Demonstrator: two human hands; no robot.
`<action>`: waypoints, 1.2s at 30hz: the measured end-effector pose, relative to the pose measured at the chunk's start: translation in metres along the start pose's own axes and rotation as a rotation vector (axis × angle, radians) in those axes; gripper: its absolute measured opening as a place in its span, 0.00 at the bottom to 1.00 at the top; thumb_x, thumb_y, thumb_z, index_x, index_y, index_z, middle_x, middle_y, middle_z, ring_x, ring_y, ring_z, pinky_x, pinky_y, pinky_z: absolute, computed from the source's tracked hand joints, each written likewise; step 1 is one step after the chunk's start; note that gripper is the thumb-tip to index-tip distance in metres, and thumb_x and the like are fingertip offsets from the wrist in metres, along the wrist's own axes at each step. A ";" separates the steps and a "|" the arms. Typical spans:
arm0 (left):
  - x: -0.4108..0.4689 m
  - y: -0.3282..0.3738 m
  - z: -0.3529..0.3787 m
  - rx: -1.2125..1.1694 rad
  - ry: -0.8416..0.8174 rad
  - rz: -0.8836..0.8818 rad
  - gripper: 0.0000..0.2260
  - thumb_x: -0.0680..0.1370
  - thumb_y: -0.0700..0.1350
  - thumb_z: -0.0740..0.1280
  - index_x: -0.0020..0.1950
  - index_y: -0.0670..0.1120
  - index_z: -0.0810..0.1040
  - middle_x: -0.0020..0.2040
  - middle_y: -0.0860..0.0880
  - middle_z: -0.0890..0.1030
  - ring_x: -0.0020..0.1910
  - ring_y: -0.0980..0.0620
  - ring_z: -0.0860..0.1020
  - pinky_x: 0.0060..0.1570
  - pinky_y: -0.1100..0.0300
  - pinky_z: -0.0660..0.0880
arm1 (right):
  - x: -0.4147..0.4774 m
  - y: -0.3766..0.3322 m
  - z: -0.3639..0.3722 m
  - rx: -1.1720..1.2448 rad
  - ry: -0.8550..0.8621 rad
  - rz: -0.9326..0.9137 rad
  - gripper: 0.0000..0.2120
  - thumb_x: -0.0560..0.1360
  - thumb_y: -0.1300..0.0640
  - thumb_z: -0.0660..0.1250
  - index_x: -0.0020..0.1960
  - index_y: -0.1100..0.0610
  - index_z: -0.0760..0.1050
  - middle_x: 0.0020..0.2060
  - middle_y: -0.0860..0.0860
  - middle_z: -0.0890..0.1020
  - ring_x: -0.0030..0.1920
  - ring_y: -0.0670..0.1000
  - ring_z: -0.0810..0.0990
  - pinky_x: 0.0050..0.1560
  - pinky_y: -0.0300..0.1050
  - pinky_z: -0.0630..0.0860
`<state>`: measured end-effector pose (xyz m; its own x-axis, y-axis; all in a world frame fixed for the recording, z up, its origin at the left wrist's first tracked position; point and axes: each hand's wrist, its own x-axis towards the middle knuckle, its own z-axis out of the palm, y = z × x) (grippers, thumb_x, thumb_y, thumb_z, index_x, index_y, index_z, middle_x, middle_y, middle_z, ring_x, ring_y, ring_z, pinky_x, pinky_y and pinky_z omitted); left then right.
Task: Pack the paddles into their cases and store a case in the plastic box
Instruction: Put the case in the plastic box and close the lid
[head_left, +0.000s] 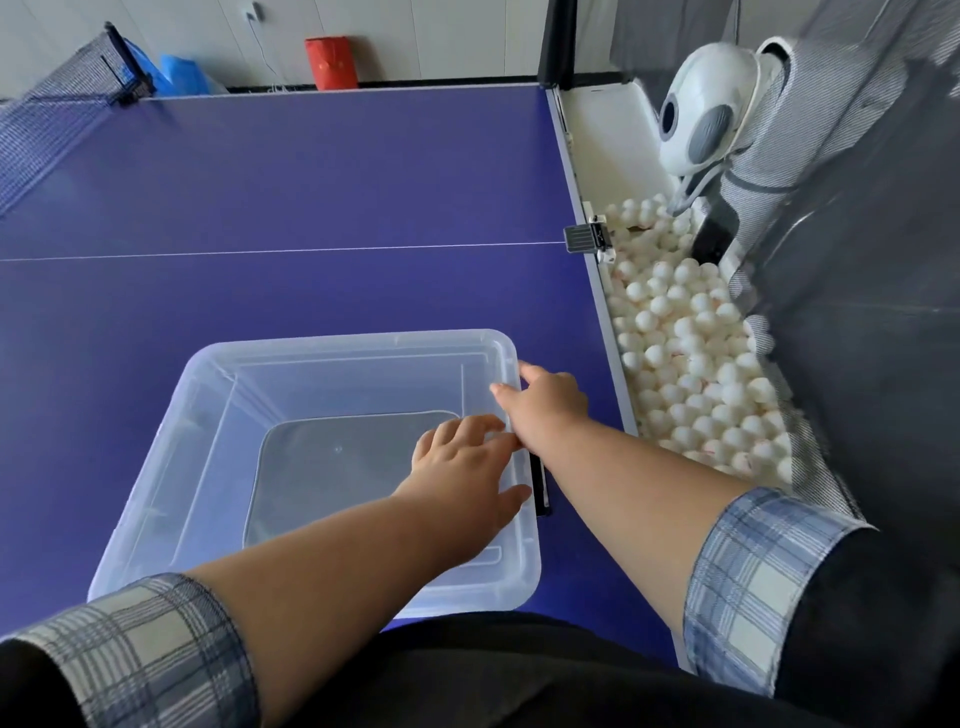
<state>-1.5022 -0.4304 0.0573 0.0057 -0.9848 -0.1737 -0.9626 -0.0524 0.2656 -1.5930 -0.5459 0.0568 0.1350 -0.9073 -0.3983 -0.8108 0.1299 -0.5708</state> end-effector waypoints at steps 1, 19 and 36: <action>0.000 -0.002 0.003 0.012 0.000 0.010 0.24 0.79 0.64 0.57 0.74 0.63 0.59 0.78 0.53 0.56 0.77 0.45 0.52 0.74 0.44 0.47 | 0.001 0.000 0.000 0.034 0.003 0.015 0.31 0.77 0.36 0.64 0.77 0.43 0.65 0.69 0.55 0.71 0.66 0.61 0.73 0.58 0.53 0.76; -0.007 -0.006 0.014 0.197 0.011 0.157 0.39 0.79 0.47 0.63 0.78 0.60 0.39 0.80 0.48 0.39 0.79 0.44 0.39 0.74 0.36 0.42 | -0.099 0.031 0.009 0.421 -0.070 -0.060 0.22 0.79 0.36 0.58 0.58 0.53 0.75 0.53 0.51 0.83 0.49 0.44 0.81 0.42 0.36 0.74; 0.000 -0.009 0.021 0.114 0.090 0.078 0.32 0.77 0.57 0.65 0.77 0.61 0.52 0.80 0.47 0.49 0.79 0.46 0.43 0.75 0.39 0.44 | -0.109 0.029 0.042 0.334 0.195 -0.119 0.40 0.78 0.38 0.62 0.82 0.52 0.49 0.78 0.52 0.66 0.76 0.54 0.67 0.70 0.46 0.70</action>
<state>-1.4989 -0.4266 0.0347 -0.0510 -0.9963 -0.0694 -0.9855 0.0390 0.1649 -1.6069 -0.4260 0.0537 0.0804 -0.9785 -0.1897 -0.5621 0.1126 -0.8194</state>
